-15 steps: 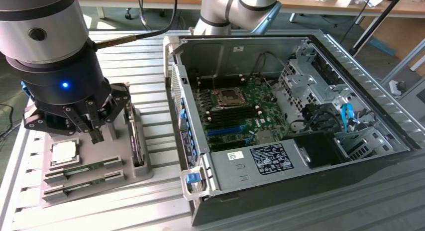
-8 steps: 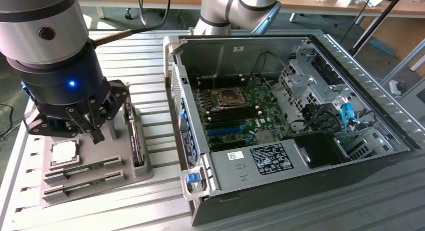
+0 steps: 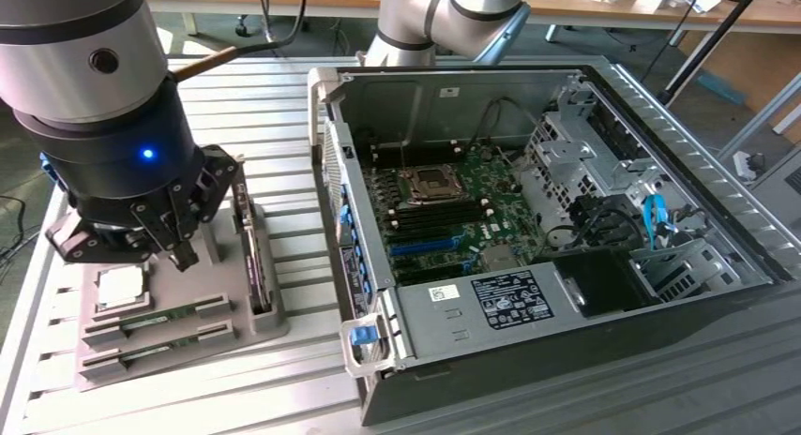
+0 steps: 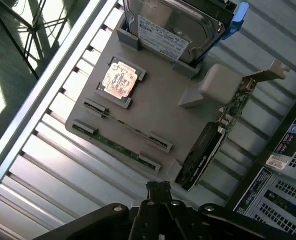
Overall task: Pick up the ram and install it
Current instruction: 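Pick up the ram and move it above insertion slot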
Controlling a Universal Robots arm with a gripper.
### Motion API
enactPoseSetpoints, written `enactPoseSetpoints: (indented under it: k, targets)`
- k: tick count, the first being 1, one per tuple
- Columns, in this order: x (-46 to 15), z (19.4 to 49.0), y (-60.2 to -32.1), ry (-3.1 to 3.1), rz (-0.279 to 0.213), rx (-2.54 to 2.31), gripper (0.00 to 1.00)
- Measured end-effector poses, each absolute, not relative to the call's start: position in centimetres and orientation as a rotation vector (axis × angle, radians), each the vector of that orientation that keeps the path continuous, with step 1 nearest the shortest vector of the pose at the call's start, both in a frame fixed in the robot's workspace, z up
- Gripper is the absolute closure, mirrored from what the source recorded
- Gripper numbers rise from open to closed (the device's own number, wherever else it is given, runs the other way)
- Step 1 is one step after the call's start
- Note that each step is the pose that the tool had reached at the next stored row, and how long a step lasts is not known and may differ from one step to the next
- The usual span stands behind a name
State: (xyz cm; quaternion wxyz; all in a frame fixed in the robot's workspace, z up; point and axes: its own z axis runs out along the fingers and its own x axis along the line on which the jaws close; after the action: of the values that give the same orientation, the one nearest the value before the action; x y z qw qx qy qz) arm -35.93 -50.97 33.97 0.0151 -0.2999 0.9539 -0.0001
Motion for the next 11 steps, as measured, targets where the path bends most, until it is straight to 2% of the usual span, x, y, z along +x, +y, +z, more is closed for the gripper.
enactPoseSetpoints:
  k: [11]
  targets:
    - [-35.93,33.87,-50.97,2.853,0.005,-1.241,0.89]
